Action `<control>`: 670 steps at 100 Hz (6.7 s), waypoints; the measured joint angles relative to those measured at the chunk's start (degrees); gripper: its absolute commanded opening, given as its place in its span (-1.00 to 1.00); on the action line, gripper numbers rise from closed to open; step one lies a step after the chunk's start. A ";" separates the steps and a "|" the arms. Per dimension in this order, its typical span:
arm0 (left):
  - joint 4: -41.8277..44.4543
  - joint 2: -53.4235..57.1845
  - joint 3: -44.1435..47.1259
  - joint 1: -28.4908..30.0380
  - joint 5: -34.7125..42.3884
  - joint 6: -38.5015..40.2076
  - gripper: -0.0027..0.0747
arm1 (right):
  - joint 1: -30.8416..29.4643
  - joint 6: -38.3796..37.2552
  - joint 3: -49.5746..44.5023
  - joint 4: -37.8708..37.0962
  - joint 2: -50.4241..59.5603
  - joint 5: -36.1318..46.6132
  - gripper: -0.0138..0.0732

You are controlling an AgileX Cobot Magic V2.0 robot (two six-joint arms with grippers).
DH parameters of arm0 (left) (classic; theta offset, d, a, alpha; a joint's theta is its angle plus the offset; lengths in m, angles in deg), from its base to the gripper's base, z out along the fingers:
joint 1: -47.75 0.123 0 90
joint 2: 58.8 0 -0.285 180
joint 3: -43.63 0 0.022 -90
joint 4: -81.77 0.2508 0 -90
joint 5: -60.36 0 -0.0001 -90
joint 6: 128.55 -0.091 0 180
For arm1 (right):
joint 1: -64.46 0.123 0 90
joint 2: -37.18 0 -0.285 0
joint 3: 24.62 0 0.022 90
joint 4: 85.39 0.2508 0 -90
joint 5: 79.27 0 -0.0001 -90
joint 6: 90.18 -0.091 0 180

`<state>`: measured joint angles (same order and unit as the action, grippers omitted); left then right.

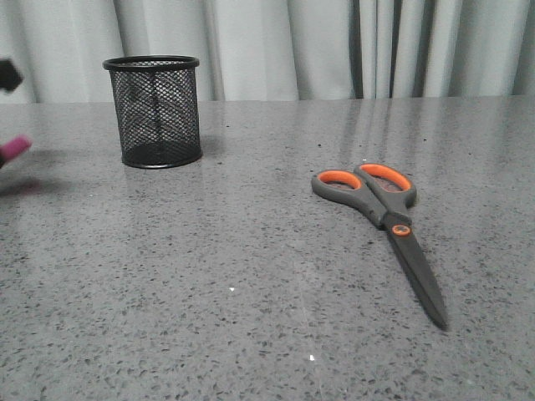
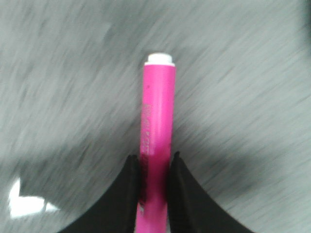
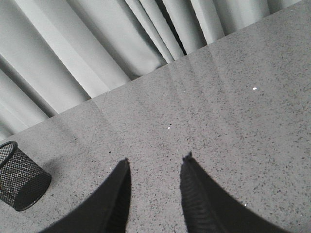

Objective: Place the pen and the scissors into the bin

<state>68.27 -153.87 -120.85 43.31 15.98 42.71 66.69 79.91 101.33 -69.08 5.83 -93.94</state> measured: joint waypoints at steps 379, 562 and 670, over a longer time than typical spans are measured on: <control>-79.14 57.69 20.13 -14.06 44.38 -83.79 -0.25 | 28.96 -1.37 54.45 -12.17 -73.79 -50.75 0.27; -79.14 57.59 20.13 -14.06 39.66 -83.79 -0.25 | 31.59 -2.03 70.75 -17.85 -69.98 -24.23 -0.84; -79.14 57.26 21.36 -14.06 39.66 -83.79 -0.25 | 35.55 1.05 71.82 -23.46 -92.54 17.94 -0.40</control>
<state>-10.87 -96.62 -99.48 29.25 55.64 -41.08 102.24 80.95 173.14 -92.55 -86.71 -76.01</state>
